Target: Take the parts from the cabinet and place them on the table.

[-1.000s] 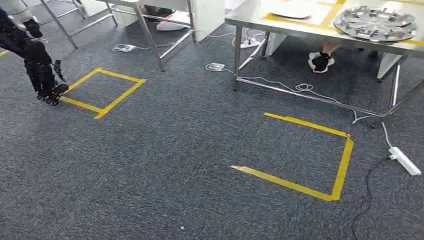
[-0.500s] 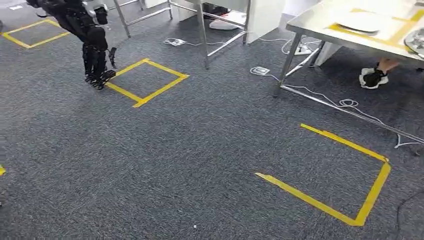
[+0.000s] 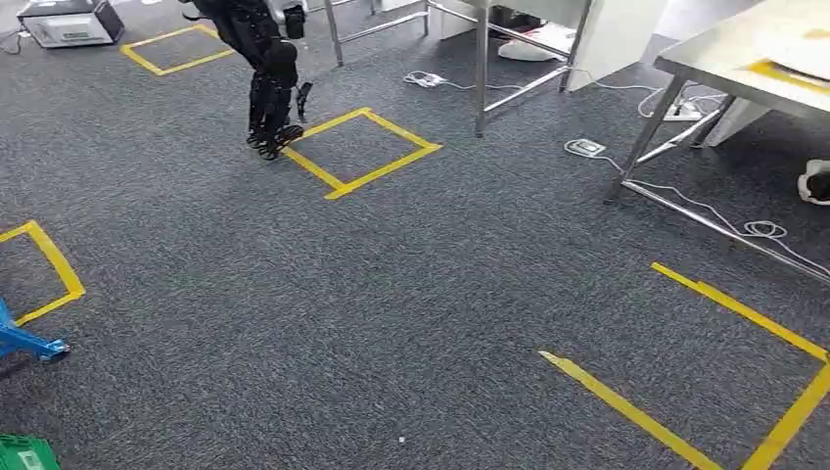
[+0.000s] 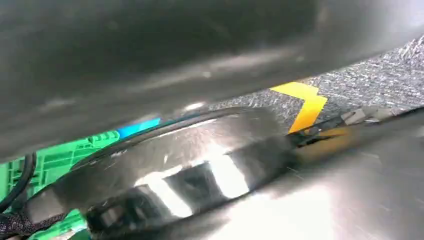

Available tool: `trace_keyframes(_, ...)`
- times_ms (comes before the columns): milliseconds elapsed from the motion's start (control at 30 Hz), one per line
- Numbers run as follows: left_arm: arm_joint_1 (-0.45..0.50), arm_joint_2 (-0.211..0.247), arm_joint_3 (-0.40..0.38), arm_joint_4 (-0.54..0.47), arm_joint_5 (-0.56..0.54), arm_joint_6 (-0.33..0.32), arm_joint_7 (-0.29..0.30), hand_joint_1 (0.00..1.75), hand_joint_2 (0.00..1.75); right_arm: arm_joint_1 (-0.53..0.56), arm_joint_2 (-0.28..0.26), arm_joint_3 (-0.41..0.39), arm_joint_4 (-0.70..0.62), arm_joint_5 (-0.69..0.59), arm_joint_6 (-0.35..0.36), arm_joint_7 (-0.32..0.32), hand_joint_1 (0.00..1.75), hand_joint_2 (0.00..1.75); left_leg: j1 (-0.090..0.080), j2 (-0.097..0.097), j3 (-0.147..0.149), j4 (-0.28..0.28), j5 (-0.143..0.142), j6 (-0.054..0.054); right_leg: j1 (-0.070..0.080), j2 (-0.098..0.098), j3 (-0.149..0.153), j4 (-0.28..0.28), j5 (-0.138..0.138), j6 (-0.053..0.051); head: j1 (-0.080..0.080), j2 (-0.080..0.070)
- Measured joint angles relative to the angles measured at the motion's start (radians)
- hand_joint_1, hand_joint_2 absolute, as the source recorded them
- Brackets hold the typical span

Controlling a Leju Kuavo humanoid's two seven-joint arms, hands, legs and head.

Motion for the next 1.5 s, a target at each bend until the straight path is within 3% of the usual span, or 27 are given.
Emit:
trace_keyframes(33,-0.005,0.000,0.000,0.000,0.000,0.000,0.000,0.00,0.00,0.001,0.000,0.000,0.000,0.000,-0.001,-0.004,0.00,0.00,-0.015,0.023,0.014,-0.027,-0.021,0.005,0.009,-0.009,-0.010,0.003,-0.007,0.009,-0.003,0.000)
trace_keyframes(167,-0.004,-0.001,0.000,0.000,0.000,0.000,0.000,0.00,0.00,-0.007,0.000,0.000,0.000,0.001,-0.002,-0.008,0.00,0.00,-0.016,-0.023,0.007,-0.030,-0.019,0.031,0.008,-0.053,0.020,-0.009,-0.012,0.026,-0.001,0.000)
trace_keyframes(233,-0.004,0.000,0.001,0.000,0.000,0.000,0.000,0.00,0.00,-0.008,0.001,0.003,0.000,0.002,0.000,-0.010,0.00,0.00,-0.010,-0.043,0.009,-0.037,-0.013,0.044,0.000,0.042,-0.007,0.043,-0.056,0.033,0.003,0.000)
trace_keyframes(267,-0.007,0.000,0.001,0.000,0.000,0.000,0.000,0.00,0.00,-0.006,0.001,0.005,0.000,0.002,0.001,-0.009,0.00,0.00,-0.010,-0.058,0.008,-0.037,-0.012,0.049,0.000,0.071,-0.049,0.129,-0.099,0.031,0.008,0.000)
trace_keyframes(300,-0.010,-0.001,0.001,0.000,0.000,0.000,0.000,0.00,0.00,-0.004,0.001,0.007,0.000,0.002,0.003,-0.009,0.00,0.00,-0.011,-0.073,0.008,-0.037,-0.013,0.051,0.001,0.083,-0.100,0.228,-0.136,0.030,0.008,0.000)
trace_keyframes(367,-0.009,0.000,0.001,0.000,0.000,0.000,0.000,0.00,0.00,-0.001,0.001,0.008,0.000,0.002,0.005,-0.009,0.00,0.00,-0.015,-0.100,0.009,-0.037,-0.014,0.054,0.002,0.087,-0.168,0.332,-0.152,0.027,0.008,0.000)
trace_keyframes(433,-0.007,0.000,0.001,0.000,0.000,0.000,0.000,0.00,0.00,-0.001,0.001,0.010,0.000,0.003,0.006,-0.009,0.00,0.00,-0.017,-0.129,0.012,-0.036,-0.014,0.053,0.002,0.089,-0.160,0.271,-0.083,0.021,0.008,0.000)
trace_keyframes(467,-0.008,0.000,0.002,0.000,0.000,0.000,0.000,0.00,0.00,-0.003,0.001,0.010,0.000,0.003,0.007,-0.009,0.00,0.00,-0.017,-0.146,0.015,-0.035,-0.014,0.053,0.002,0.100,-0.124,0.175,-0.021,0.017,0.008,0.000)
trace_keyframes(500,-0.009,0.000,0.002,0.000,0.000,0.000,0.000,0.00,0.00,-0.003,0.001,0.010,0.000,0.003,0.007,-0.009,0.00,0.00,-0.017,-0.160,0.016,-0.034,-0.016,0.051,0.002,0.125,-0.088,0.087,0.025,0.013,0.009,0.000)
trace_keyframes(533,-0.010,-0.002,0.002,0.000,0.000,0.000,0.000,0.00,0.00,-0.003,0.000,0.010,0.000,0.003,0.008,-0.009,0.00,0.00,-0.017,-0.169,0.013,-0.031,-0.018,0.046,-0.002,0.188,-0.069,0.041,0.023,0.009,0.008,0.000)
trace_keyframes(600,-0.011,-0.001,0.002,0.000,0.000,0.000,0.000,0.00,0.00,-0.005,0.000,0.010,0.000,0.004,0.010,-0.009,0.00,0.00,-0.012,-0.191,0.004,-0.028,-0.016,0.032,0.003,0.179,-0.057,0.027,0.023,0.009,0.008,0.000)
trace_keyframes(667,-0.007,0.000,0.002,0.000,0.000,-0.001,0.000,0.00,0.00,-0.006,0.000,0.011,0.000,0.005,0.010,-0.009,0.00,0.00,-0.007,-0.215,-0.001,-0.034,-0.009,0.017,0.006,0.157,-0.053,0.023,0.028,-0.003,0.008,0.000)
trace_keyframes(700,-0.006,0.000,0.002,0.000,0.000,0.000,0.000,0.00,0.00,-0.006,0.001,0.012,0.000,0.007,0.010,-0.009,0.00,0.00,-0.006,-0.210,0.000,-0.027,-0.014,0.015,-0.002,0.139,-0.048,0.013,0.034,-0.012,0.007,0.000)
trace_keyframes(733,-0.005,0.000,0.002,0.000,0.000,0.000,0.000,0.00,0.00,-0.005,0.001,0.014,0.000,0.008,0.010,-0.010,0.00,0.00,-0.014,-0.149,-0.010,0.000,-0.035,0.011,0.000,0.127,-0.043,0.009,0.033,-0.014,0.004,0.000)
trace_keyframes(767,-0.007,0.000,0.002,0.000,0.000,0.000,0.000,0.00,0.00,-0.005,0.002,0.016,0.000,0.009,0.010,-0.010,0.00,0.00,-0.014,-0.114,-0.038,0.058,-0.072,0.005,0.002,0.111,-0.041,0.009,0.032,-0.018,-0.002,0.000)
trace_keyframes(833,-0.011,0.001,0.002,0.000,0.000,0.000,0.000,0.00,0.00,-0.002,0.001,0.016,0.000,0.010,0.011,-0.010,0.00,0.00,-0.009,-0.084,-0.117,0.224,-0.146,-0.002,0.006,0.074,-0.039,0.009,0.027,-0.023,-0.002,0.000)
trace_keyframes(867,-0.011,0.001,0.002,0.000,0.000,0.000,0.000,0.00,0.00,-0.002,0.001,0.016,0.000,0.010,0.011,-0.009,0.00,0.00,-0.007,-0.080,-0.141,0.274,-0.159,-0.005,0.006,0.059,-0.039,0.009,0.025,-0.024,-0.002,0.000)
trace_keyframes(933,-0.006,0.002,0.002,0.000,0.000,0.000,0.000,0.00,0.00,-0.005,0.000,0.016,0.000,0.010,0.011,-0.009,0.00,0.00,-0.004,-0.076,-0.119,0.230,-0.112,-0.006,0.007,0.033,-0.035,0.010,0.021,-0.022,-0.002,0.000)
trace_keyframes(1000,-0.006,0.002,0.002,0.000,0.000,0.000,0.000,0.00,0.00,-0.006,0.001,0.016,0.000,0.010,0.011,-0.010,0.00,0.00,-0.006,-0.055,-0.027,0.056,-0.024,0.001,0.008,0.009,-0.024,0.010,0.014,-0.019,-0.002,0.000)
trace_keyframes(1033,-0.006,0.003,0.002,0.000,0.000,0.000,0.000,0.00,0.00,-0.005,0.001,0.016,0.000,0.010,0.011,-0.010,0.00,0.00,-0.012,-0.004,0.011,-0.017,-0.010,0.008,0.010,0.000,-0.020,0.009,0.010,-0.015,-0.002,0.000)
trace_keyframes(1167,-0.005,0.005,0.002,0.000,0.000,0.001,0.000,0.00,0.00,-0.011,0.001,0.017,0.000,0.010,0.011,-0.011,0.00,0.00,-0.023,-0.029,0.008,-0.034,-0.019,0.023,0.016,-0.037,-0.010,0.005,0.001,0.007,-0.003,0.000)
trace_keyframes(1200,-0.004,0.005,0.002,0.000,0.001,0.001,0.000,0.00,0.00,-0.014,0.001,0.018,0.000,0.011,0.011,-0.011,0.00,0.00,-0.015,-0.042,0.019,-0.047,-0.012,0.033,0.013,-0.030,-0.008,0.007,-0.006,0.017,-0.005,0.000)
trace_keyframes(1233,-0.003,0.005,0.002,0.000,0.001,0.001,0.000,0.00,0.00,-0.014,0.001,0.018,0.000,0.012,0.011,-0.013,0.00,0.00,-0.013,-0.050,0.020,-0.050,-0.010,0.038,0.010,0.027,-0.020,0.028,-0.025,0.019,0.002,0.000)
trace_keyframes(1267,-0.005,0.005,0.002,0.000,0.001,0.001,0.000,0.00,0.00,-0.013,0.001,0.018,0.000,0.012,0.011,-0.014,0.00,0.00,-0.012,-0.059,0.019,-0.050,-0.009,0.041,0.008,0.059,-0.044,0.081,-0.056,0.019,0.002,0.000)
trace_keyframes(1367,-0.010,0.002,0.002,0.000,0.001,0.000,0.000,0.00,0.00,-0.005,0.001,0.018,0.000,0.012,0.011,-0.013,0.00,0.00,-0.013,-0.098,0.019,-0.050,-0.010,0.045,0.009,0.086,-0.168,0.316,-0.142,0.022,0.005,0.000)
trace_keyframes(1433,-0.008,0.002,0.003,0.000,0.001,-0.001,0.000,0.00,0.00,-0.001,0.001,0.018,0.000,0.012,0.012,-0.013,0.00,0.00,-0.012,-0.128,0.022,-0.049,-0.011,0.045,0.008,0.087,-0.177,0.294,-0.093,0.022,0.005,0.000)
trace_keyframes(1500,-0.008,0.002,0.003,0.000,0.001,-0.004,0.000,0.00,0.00,-0.002,0.001,0.018,0.000,0.013,0.012,-0.014,0.00,0.00,-0.010,-0.157,0.026,-0.047,-0.013,0.040,0.003,0.103,-0.112,0.133,0.007,0.022,0.005,0.000)
